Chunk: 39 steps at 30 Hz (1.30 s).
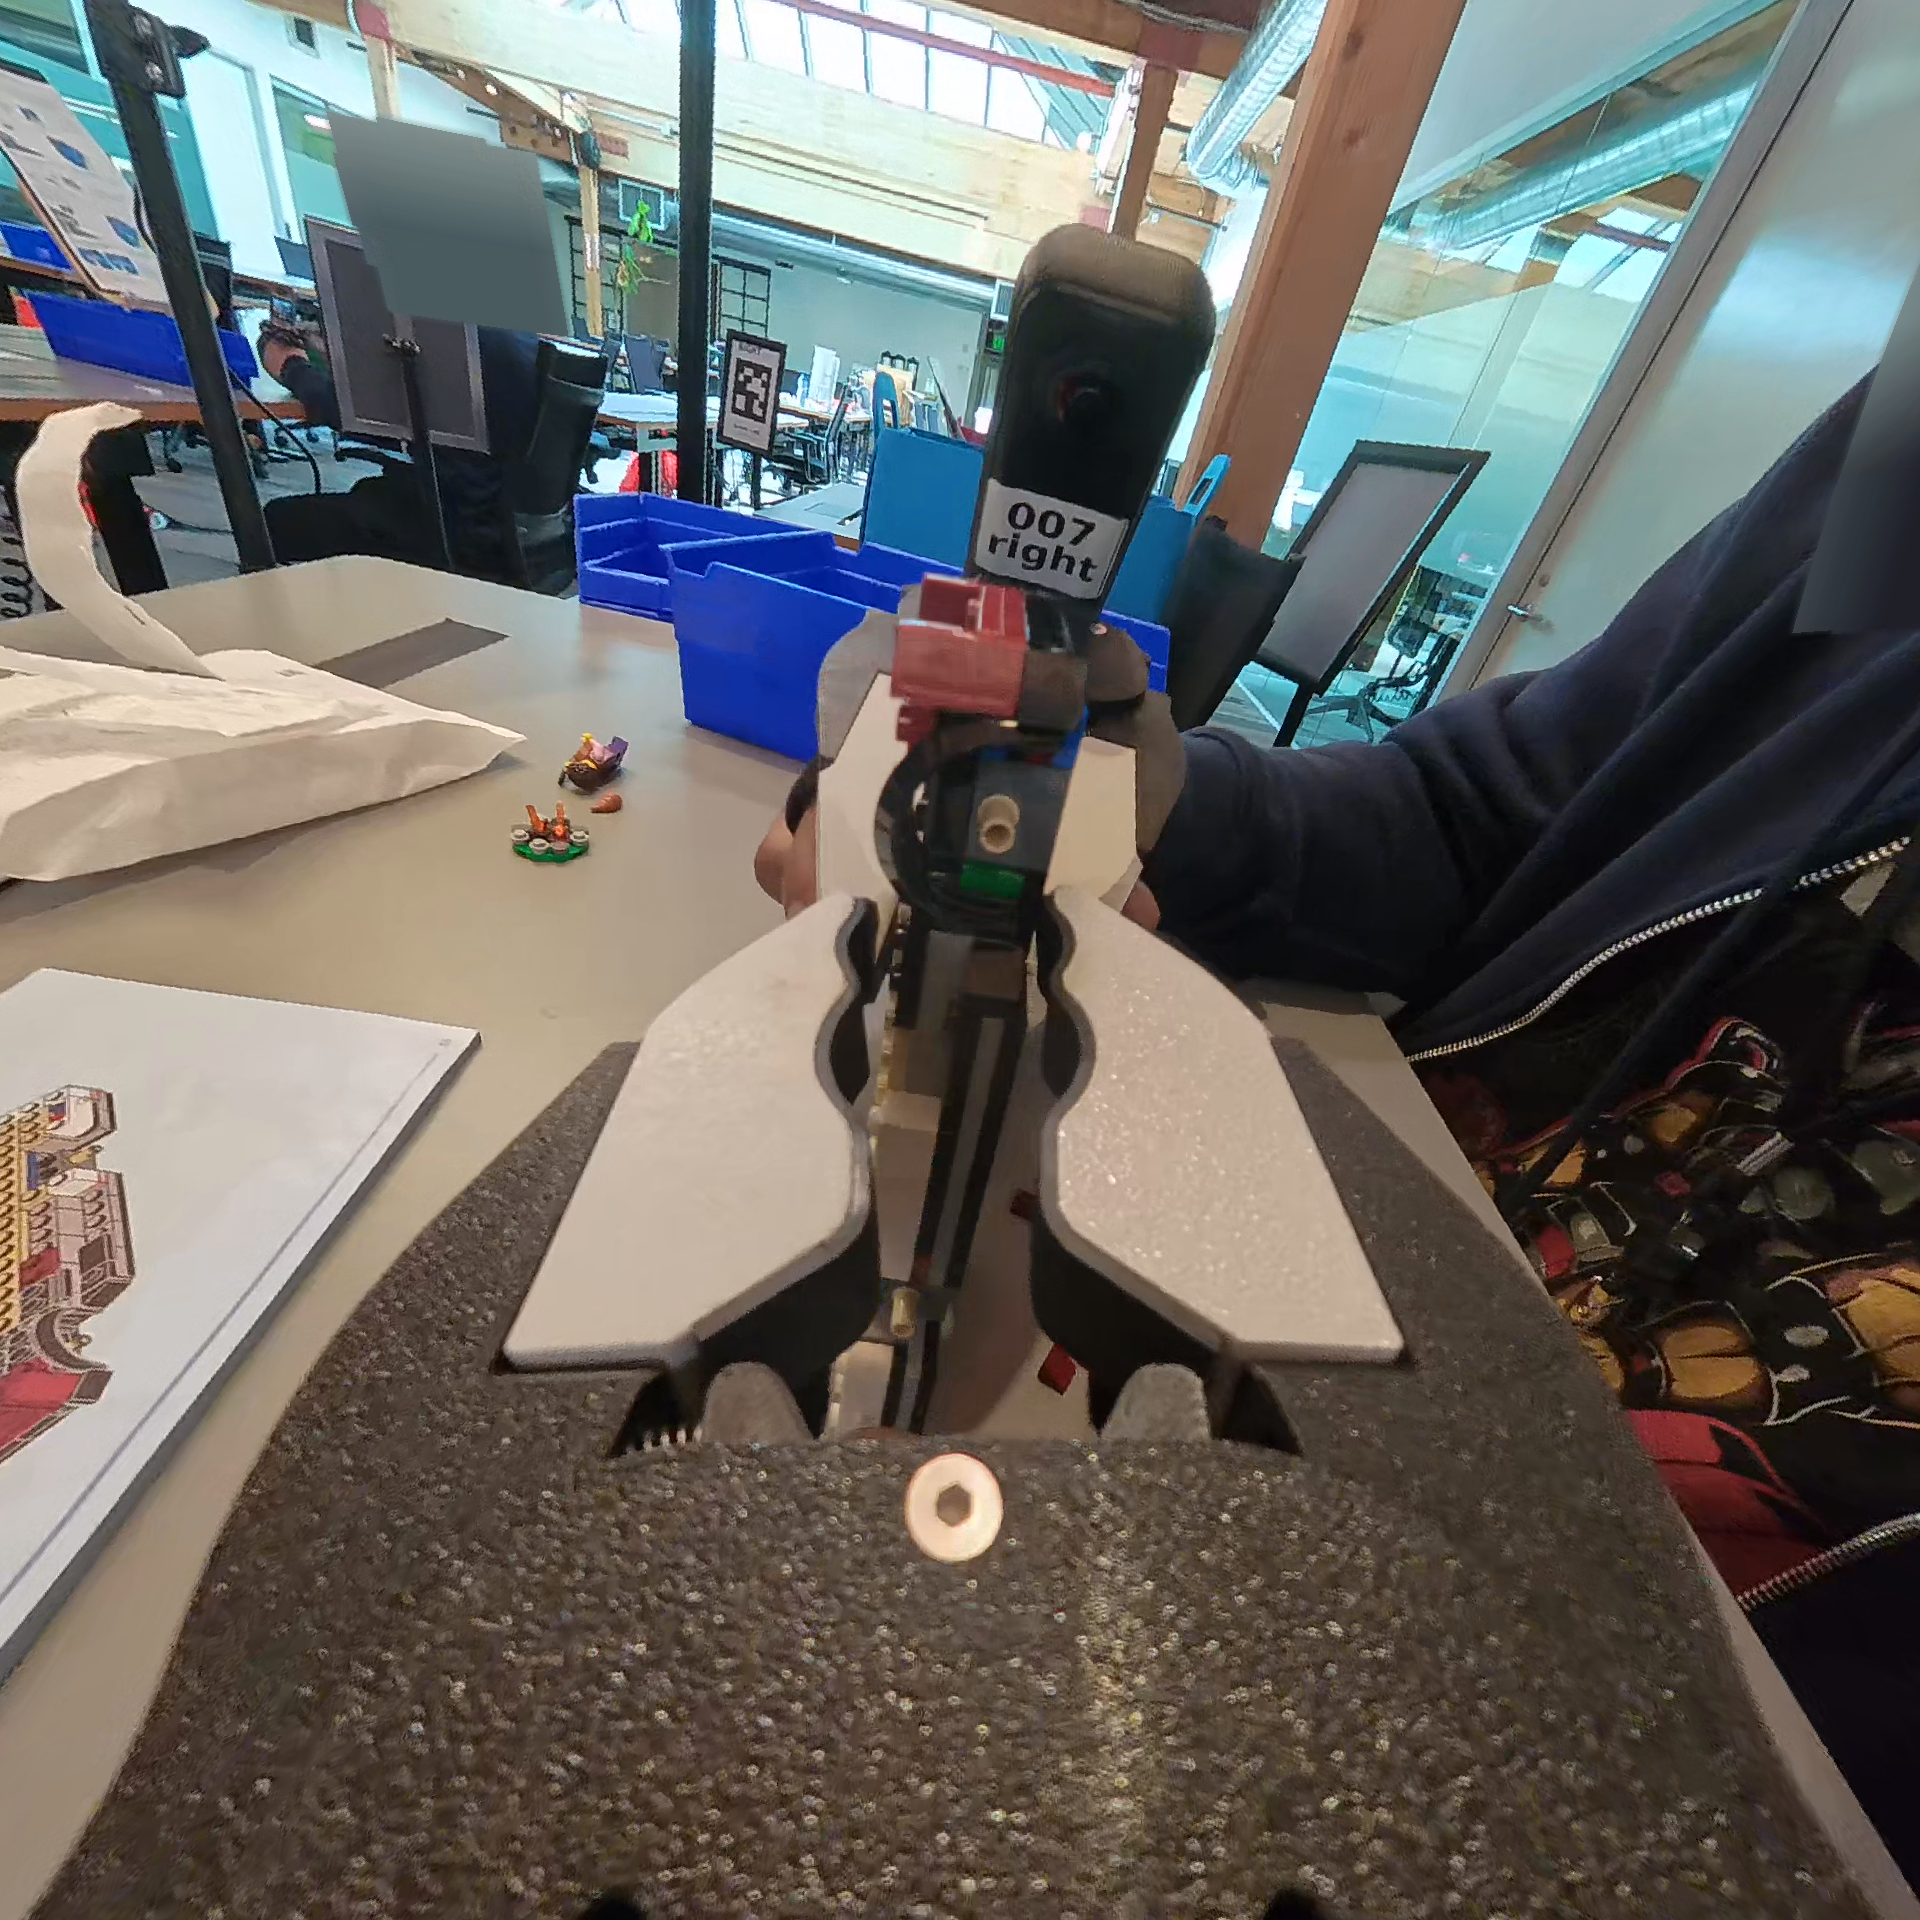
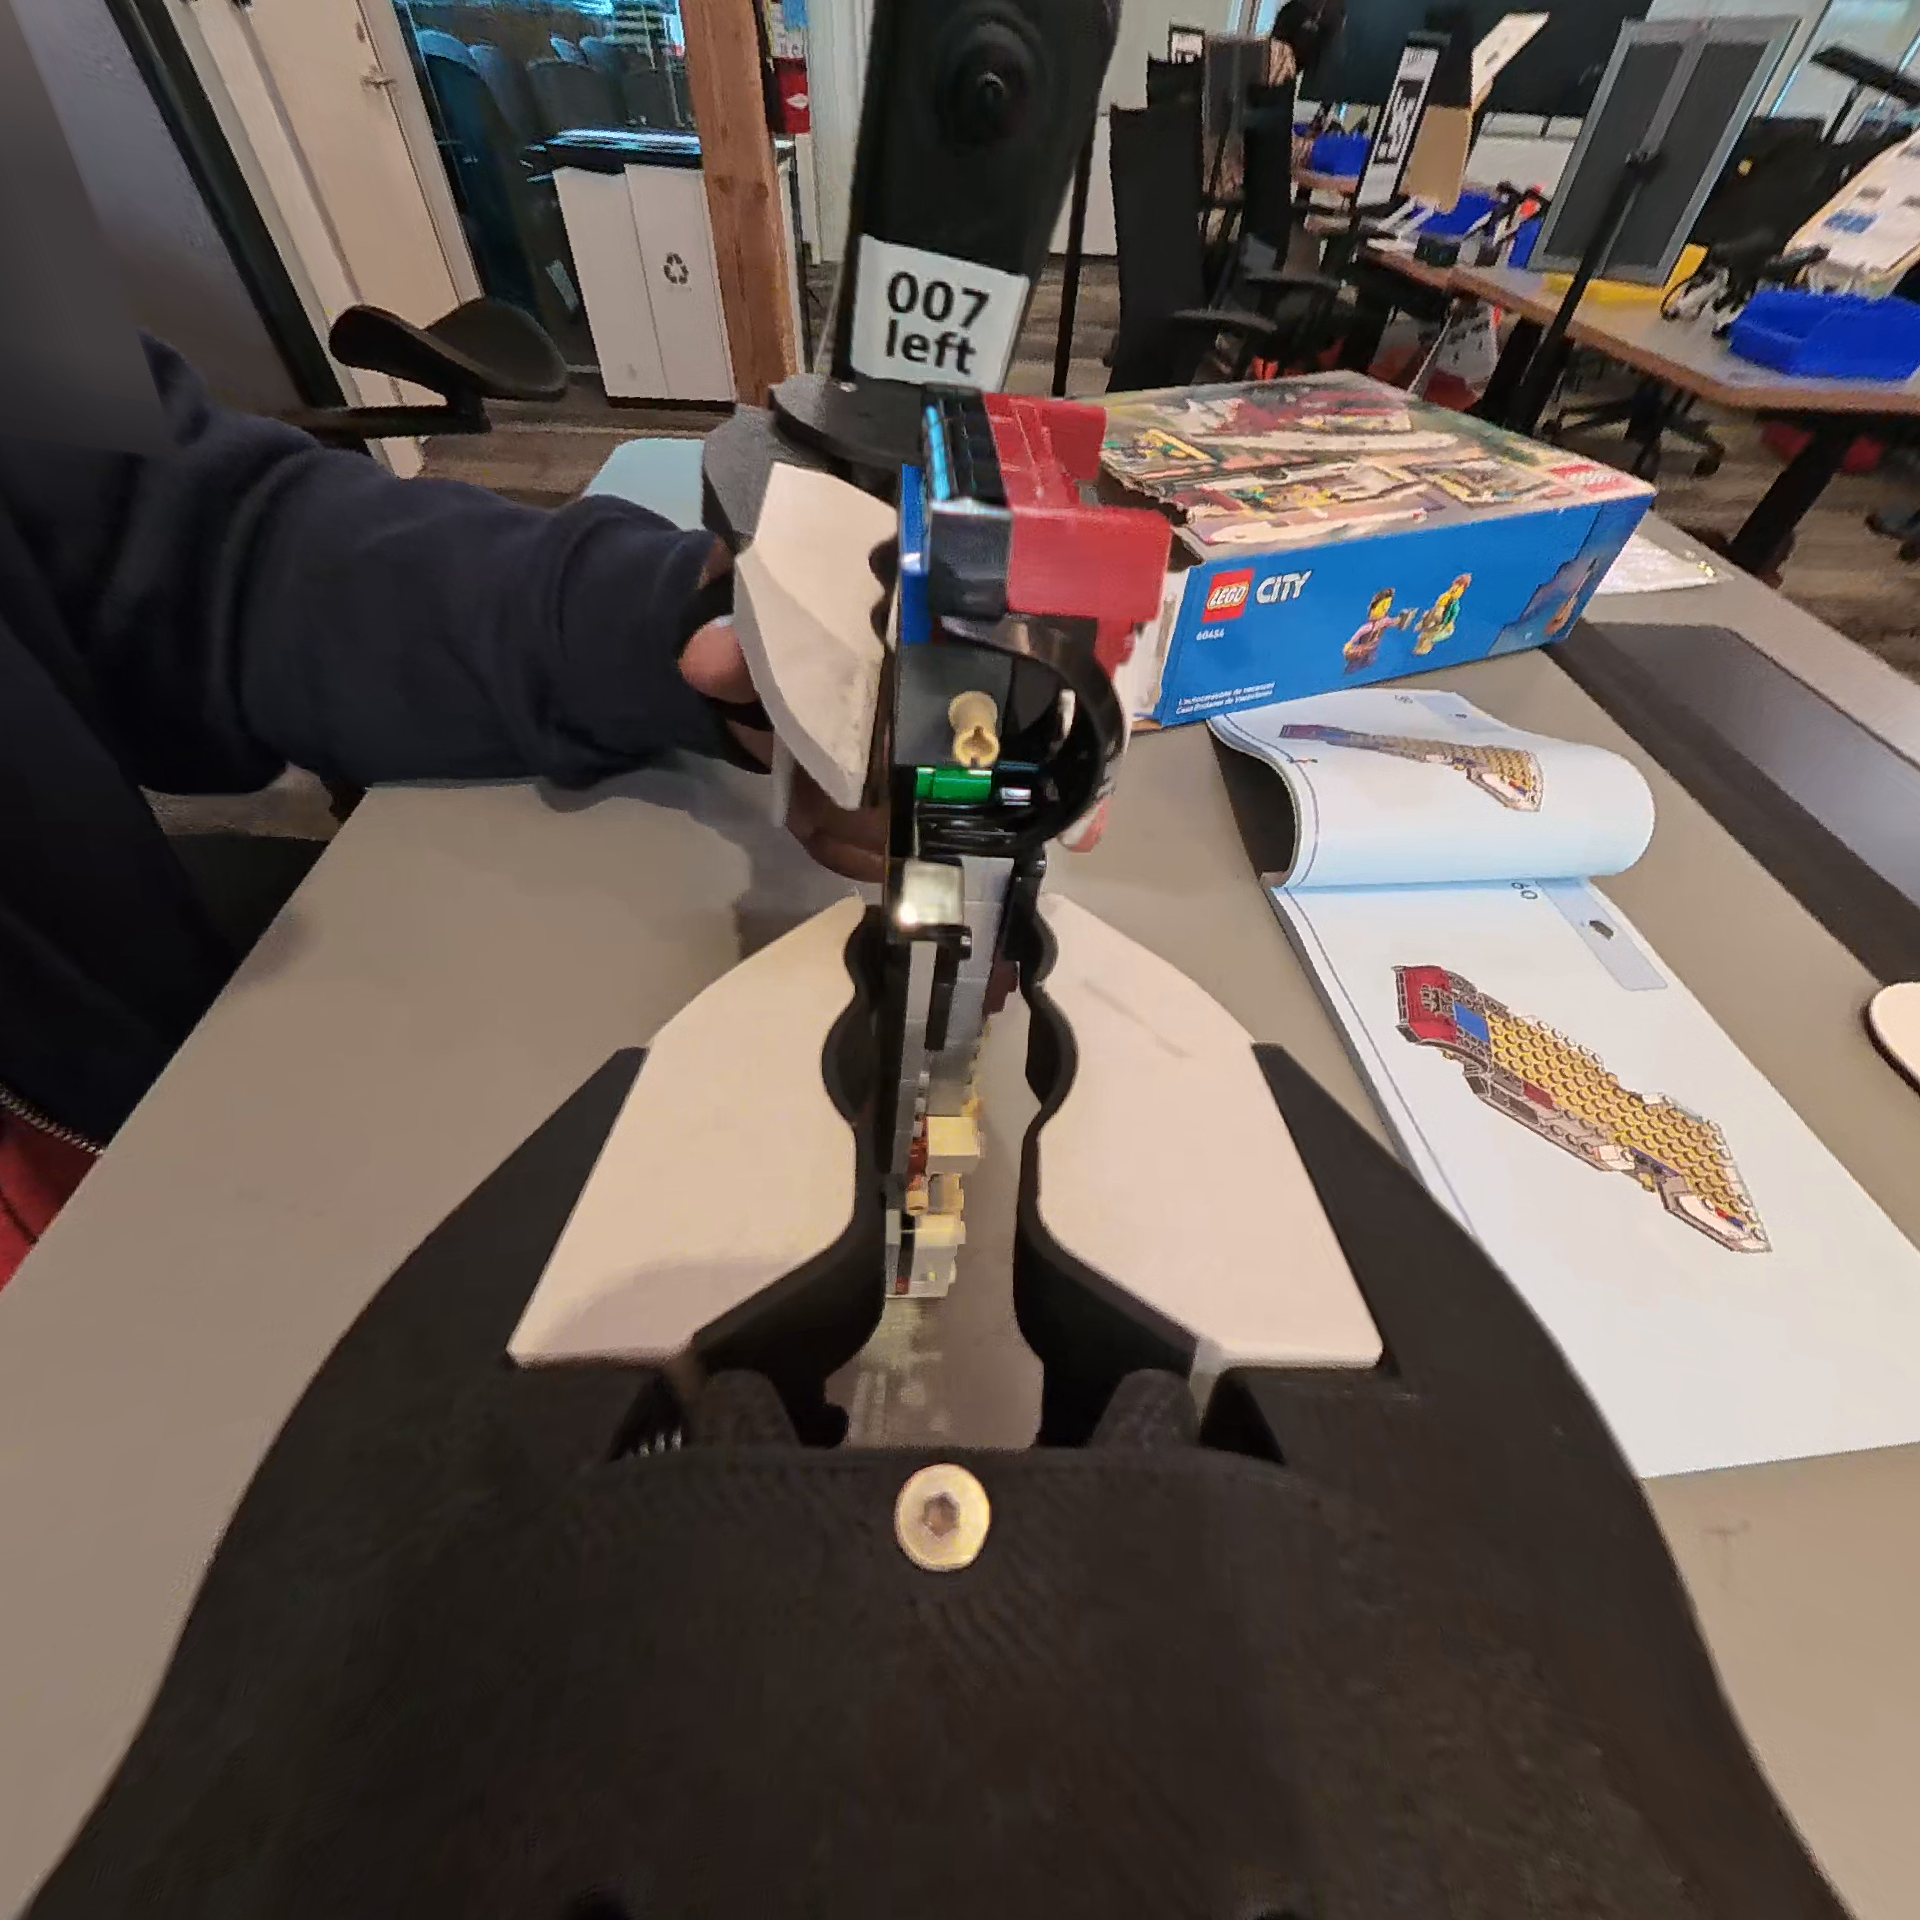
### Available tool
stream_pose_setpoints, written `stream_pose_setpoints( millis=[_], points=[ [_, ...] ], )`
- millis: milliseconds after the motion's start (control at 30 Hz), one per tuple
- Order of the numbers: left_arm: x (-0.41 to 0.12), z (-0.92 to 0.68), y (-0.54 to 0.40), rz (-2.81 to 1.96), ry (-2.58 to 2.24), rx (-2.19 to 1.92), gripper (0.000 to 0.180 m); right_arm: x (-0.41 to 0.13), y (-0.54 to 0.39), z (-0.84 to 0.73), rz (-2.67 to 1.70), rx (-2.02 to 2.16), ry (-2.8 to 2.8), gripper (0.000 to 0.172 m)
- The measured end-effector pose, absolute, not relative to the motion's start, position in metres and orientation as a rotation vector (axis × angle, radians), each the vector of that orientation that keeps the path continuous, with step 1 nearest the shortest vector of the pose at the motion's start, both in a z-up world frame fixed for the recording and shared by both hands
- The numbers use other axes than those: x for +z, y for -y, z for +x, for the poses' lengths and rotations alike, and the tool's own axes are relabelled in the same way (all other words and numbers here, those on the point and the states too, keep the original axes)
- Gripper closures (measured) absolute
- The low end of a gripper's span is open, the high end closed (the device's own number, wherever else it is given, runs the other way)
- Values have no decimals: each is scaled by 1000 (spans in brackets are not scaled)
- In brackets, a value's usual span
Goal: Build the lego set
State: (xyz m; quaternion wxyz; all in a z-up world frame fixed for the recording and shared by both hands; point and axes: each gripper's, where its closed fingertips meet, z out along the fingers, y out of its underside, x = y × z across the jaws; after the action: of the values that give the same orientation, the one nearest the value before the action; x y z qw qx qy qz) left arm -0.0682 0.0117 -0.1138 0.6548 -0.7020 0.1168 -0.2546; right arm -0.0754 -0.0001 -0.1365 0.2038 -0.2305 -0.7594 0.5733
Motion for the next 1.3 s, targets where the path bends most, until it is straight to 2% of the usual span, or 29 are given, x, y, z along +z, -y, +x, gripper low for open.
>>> stream_pose_setpoints(
  millis=[100, 367, 467, 700, 1167, 1300],
  points=[
    [-120, -63, -14, -1629, -299, -551, 146, -136, 1, -74, -603, 1599, 2108, 148],
    [-118, -52, -12, -1600, -440, -351, 149, -135, 7, -65, -415, 1588, 2076, 148],
    [-120, -45, -10, -1583, -540, -224, 153, -136, 7, -61, -293, 1522, 2040, 148],
    [-131, -23, -4, -1517, -770, -18, 147, -145, 10, -43, -127, 1374, 2013, 148],
    [-133, -15, 0, -1485, -828, -38, 137, -146, 18, -34, -57, 1352, 2011, 149],
    [-132, -18, -1, -1483, -818, -16, 140, -145, 18, -36, -77, 1340, 2002, 148]
  ],
)
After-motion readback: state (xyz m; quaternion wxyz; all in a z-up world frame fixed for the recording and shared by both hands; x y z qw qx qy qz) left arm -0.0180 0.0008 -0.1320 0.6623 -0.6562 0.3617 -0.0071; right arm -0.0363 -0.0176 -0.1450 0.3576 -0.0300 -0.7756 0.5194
